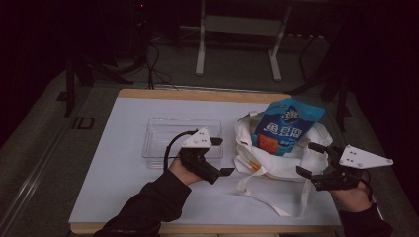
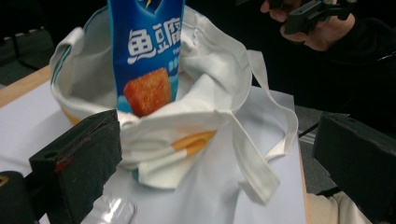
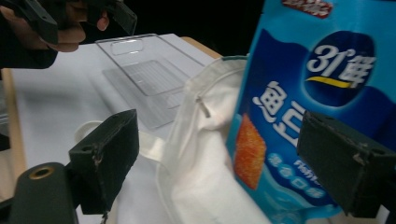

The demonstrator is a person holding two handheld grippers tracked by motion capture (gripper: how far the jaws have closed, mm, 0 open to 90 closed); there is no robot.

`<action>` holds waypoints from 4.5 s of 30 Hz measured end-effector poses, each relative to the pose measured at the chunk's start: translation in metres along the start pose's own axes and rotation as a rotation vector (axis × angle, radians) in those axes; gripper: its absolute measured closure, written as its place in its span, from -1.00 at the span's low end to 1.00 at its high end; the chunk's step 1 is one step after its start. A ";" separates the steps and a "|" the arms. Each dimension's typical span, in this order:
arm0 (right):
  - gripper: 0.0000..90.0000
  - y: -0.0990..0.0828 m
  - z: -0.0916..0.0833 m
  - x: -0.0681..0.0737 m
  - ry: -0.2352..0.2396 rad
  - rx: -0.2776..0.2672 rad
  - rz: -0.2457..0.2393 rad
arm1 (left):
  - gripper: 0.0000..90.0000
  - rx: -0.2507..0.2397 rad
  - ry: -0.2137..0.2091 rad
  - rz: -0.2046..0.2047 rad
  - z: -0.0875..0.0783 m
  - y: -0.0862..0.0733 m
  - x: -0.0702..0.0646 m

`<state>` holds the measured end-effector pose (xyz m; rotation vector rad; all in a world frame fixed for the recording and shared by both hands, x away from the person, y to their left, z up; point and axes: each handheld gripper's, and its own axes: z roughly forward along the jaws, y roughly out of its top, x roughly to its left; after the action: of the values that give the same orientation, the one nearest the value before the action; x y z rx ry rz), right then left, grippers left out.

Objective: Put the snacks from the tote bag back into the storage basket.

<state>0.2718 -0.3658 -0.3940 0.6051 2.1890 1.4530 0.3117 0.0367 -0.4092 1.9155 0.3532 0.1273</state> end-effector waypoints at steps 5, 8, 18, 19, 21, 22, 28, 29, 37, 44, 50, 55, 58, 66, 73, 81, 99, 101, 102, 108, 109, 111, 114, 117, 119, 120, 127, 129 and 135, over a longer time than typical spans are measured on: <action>-0.69 -0.001 -0.002 -0.007 -0.030 0.003 0.004 | -0.96 0.005 0.001 0.017 0.014 0.014 0.008; -0.69 -0.002 -0.001 -0.011 -0.048 0.022 -0.003 | -0.96 0.006 -0.002 0.027 0.023 0.020 0.013; -0.60 -0.007 -0.001 -0.030 -0.079 0.042 0.022 | -0.95 0.032 0.018 0.006 0.062 0.036 0.038; -0.60 -0.008 -0.001 -0.031 -0.076 0.043 0.027 | -0.95 0.026 0.012 0.011 0.064 0.037 0.040; -0.60 -0.009 0.000 -0.036 -0.077 0.049 0.033 | -0.95 0.029 0.011 0.019 0.069 0.039 0.041; -0.60 -0.009 0.000 -0.036 -0.077 0.049 0.033 | -0.93 0.029 0.011 0.019 0.069 0.039 0.041; -0.50 -0.016 0.003 -0.054 -0.083 0.072 0.051 | -0.67 0.032 0.010 0.037 0.083 0.041 0.053; -0.48 -0.017 0.004 -0.056 -0.087 0.074 0.055 | -0.67 0.037 0.013 0.035 0.085 0.042 0.055; -0.34 -0.023 0.014 -0.081 -0.086 0.102 0.084 | -0.26 0.064 0.052 0.007 0.102 0.044 0.069; -0.34 -0.032 0.025 -0.096 -0.093 0.136 0.106 | -0.16 0.087 0.072 0.009 0.119 0.049 0.075; -0.34 -0.032 0.032 -0.105 -0.048 0.122 0.139 | 0.00 0.085 0.073 0.012 0.129 0.056 0.076; -0.31 -0.030 0.041 -0.110 -0.027 0.126 0.149 | 0.16 0.107 0.045 0.015 0.139 0.058 0.077; -0.26 -0.028 0.044 -0.113 -0.018 0.128 0.150 | 0.16 0.115 0.042 0.020 0.143 0.059 0.077; 0.03 -0.022 0.050 -0.117 0.004 0.104 0.154 | 0.38 0.112 0.042 0.010 0.147 0.061 0.081; 0.39 -0.019 0.061 -0.114 0.000 0.144 0.086 | 0.46 0.117 0.036 0.019 0.151 0.062 0.082; 0.60 -0.018 0.067 -0.113 0.019 0.143 0.088 | 0.64 0.133 0.041 0.012 0.158 0.064 0.082; 0.91 -0.012 0.069 -0.112 0.010 0.165 0.092 | 0.98 0.144 0.071 0.015 0.162 0.071 0.078; 0.92 -0.009 0.067 -0.112 0.013 0.166 0.097 | 0.99 0.140 0.069 0.012 0.161 0.072 0.078; 0.93 -0.008 0.066 -0.112 0.015 0.163 0.099 | 0.99 0.140 0.069 0.011 0.161 0.073 0.077; 0.94 0.000 0.060 -0.112 0.015 0.142 0.098 | 0.99 0.125 0.073 0.027 0.156 0.082 0.073; 0.94 0.001 0.059 -0.112 0.016 0.138 0.098 | 0.99 0.123 0.072 0.029 0.155 0.084 0.072; 0.95 0.004 0.057 -0.111 0.018 0.133 0.097 | 1.00 0.126 0.070 0.039 0.153 0.087 0.072; 0.95 0.010 0.054 -0.111 0.022 0.132 0.089 | 1.00 0.127 0.065 0.049 0.149 0.093 0.070; 0.95 0.017 0.050 -0.110 0.018 0.128 0.079 | 1.00 0.113 0.063 0.054 0.145 0.099 0.068; 0.95 0.023 0.047 -0.110 0.017 0.120 0.078 | 1.00 0.105 0.058 0.056 0.142 0.104 0.067; 0.95 0.025 0.045 -0.110 0.018 0.115 0.075 | 1.00 0.100 0.054 0.057 0.141 0.107 0.066; 0.95 0.040 0.037 -0.108 0.026 0.095 0.064 | 1.00 0.086 0.040 0.074 0.130 0.120 0.063; 0.96 0.045 0.036 -0.107 0.028 0.094 0.061 | 1.00 0.084 0.039 0.077 0.126 0.123 0.062; 0.96 0.058 0.033 -0.106 0.042 0.085 0.051 | 1.00 0.082 0.028 0.101 0.115 0.133 0.059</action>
<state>0.3828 -0.3822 -0.3386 0.6690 2.2928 1.4162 0.4216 -0.0915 -0.3325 2.0149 0.2844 0.2087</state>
